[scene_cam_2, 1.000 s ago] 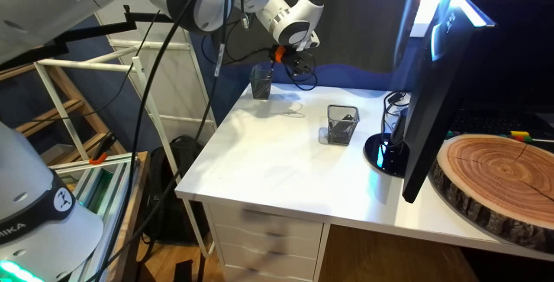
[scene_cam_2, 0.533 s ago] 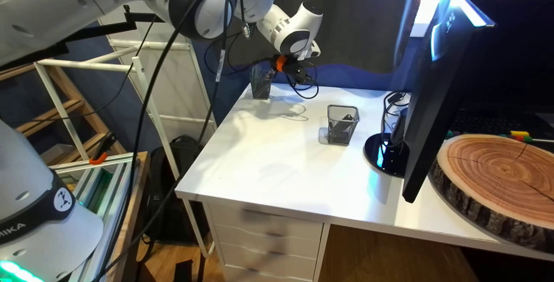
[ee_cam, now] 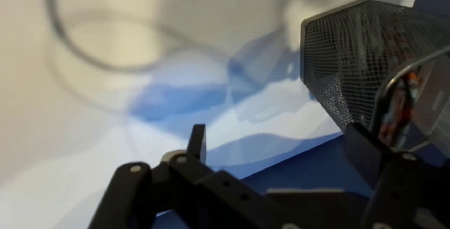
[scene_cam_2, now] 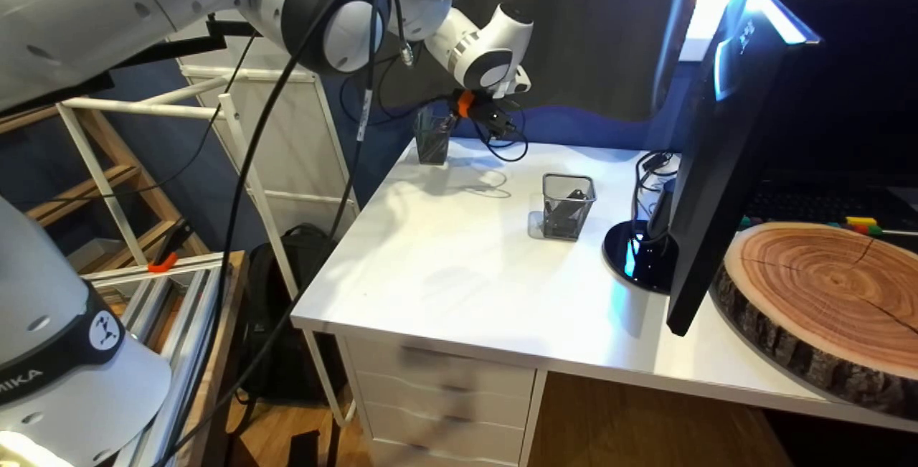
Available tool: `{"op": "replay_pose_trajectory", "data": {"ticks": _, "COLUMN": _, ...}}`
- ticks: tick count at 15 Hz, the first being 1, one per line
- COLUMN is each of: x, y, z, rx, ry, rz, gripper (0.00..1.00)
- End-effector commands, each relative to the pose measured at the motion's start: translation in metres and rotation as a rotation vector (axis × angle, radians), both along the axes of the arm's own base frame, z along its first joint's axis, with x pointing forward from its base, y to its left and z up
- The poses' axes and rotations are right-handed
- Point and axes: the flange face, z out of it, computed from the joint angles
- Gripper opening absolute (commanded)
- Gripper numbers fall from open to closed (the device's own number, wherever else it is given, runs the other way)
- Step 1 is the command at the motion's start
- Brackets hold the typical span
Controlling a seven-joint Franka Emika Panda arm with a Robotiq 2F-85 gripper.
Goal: Move the basket on the left forwards.
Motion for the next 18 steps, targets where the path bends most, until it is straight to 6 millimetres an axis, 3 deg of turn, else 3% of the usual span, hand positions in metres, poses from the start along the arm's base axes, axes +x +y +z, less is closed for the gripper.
{"op": "replay_pose_trajectory", "data": {"ticks": 1, "x": 0.001, "y": 0.007, "z": 0.008, "rx": 0.007, "ry": 0.018, "rz": 0.004, "gripper": 1.00}}
{"op": "replay_pose_trajectory", "data": {"ticks": 18, "x": -0.010, "y": 0.024, "z": 0.024, "rx": 0.002, "ry": 0.054, "rz": 0.053, "gripper": 1.00}}
